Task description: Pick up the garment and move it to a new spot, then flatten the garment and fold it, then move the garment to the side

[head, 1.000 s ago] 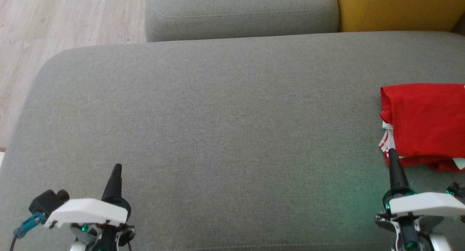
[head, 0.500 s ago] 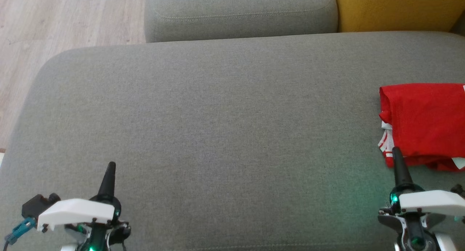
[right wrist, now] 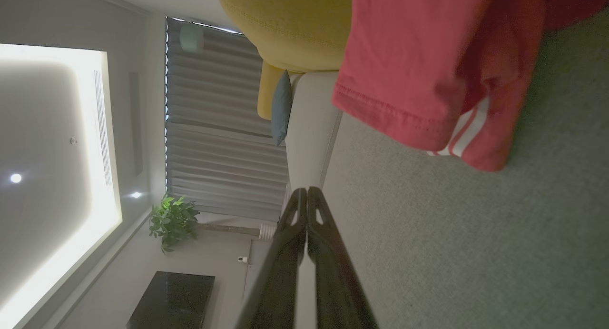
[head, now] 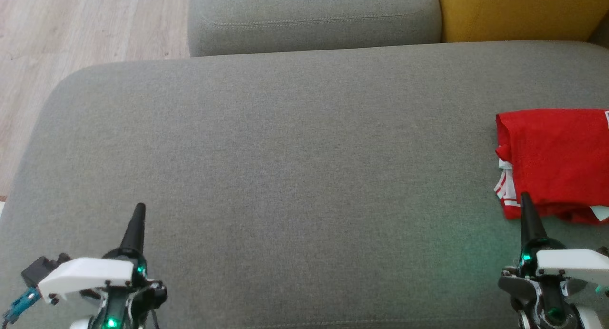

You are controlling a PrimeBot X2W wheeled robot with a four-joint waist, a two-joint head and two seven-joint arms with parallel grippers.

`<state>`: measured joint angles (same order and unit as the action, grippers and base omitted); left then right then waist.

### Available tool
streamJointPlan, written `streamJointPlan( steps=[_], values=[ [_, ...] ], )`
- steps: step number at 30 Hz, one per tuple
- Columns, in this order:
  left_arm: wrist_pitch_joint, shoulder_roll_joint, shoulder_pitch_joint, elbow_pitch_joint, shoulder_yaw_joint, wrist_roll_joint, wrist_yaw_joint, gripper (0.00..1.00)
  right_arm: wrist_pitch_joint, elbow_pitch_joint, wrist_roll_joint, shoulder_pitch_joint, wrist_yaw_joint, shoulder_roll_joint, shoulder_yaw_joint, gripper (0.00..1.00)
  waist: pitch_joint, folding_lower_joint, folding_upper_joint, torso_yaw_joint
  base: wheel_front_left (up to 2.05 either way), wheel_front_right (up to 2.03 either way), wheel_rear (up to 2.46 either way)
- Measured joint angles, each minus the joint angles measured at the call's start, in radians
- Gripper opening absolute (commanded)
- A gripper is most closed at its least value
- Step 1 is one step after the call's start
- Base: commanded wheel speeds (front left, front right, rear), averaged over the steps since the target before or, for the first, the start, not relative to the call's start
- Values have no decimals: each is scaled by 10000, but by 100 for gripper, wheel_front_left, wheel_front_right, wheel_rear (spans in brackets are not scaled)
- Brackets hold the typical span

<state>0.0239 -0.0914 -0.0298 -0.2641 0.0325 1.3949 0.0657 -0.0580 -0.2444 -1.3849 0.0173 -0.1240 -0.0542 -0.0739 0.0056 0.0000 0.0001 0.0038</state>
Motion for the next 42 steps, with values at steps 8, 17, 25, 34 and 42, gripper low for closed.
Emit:
streamJointPlan(
  steps=[8,17,25,34,42],
  values=[
    [209,90,-18,-27,-263,863,238,0,-54,-119,-911,198,0,0,-73,0,-10,0,0,-15,0,0,0],
    [485,224,-189,-59,-608,1871,479,0,-198,-261,-1939,260,0,0,-238,0,-20,0,0,-32,0,0,0],
    [610,297,-218,-63,-798,2351,577,0,-228,-295,-2422,403,0,-2,-299,0,-24,0,0,-39,0,0,0],
    [625,316,-218,-65,-811,2351,577,0,-232,-301,-2422,403,0,0,-316,0,-25,0,0,-39,0,0,0],
    [631,328,-218,-65,-826,2349,577,0,-309,-305,-2420,403,0,0,-341,0,-25,0,0,-39,0,0,0]
  ],
)
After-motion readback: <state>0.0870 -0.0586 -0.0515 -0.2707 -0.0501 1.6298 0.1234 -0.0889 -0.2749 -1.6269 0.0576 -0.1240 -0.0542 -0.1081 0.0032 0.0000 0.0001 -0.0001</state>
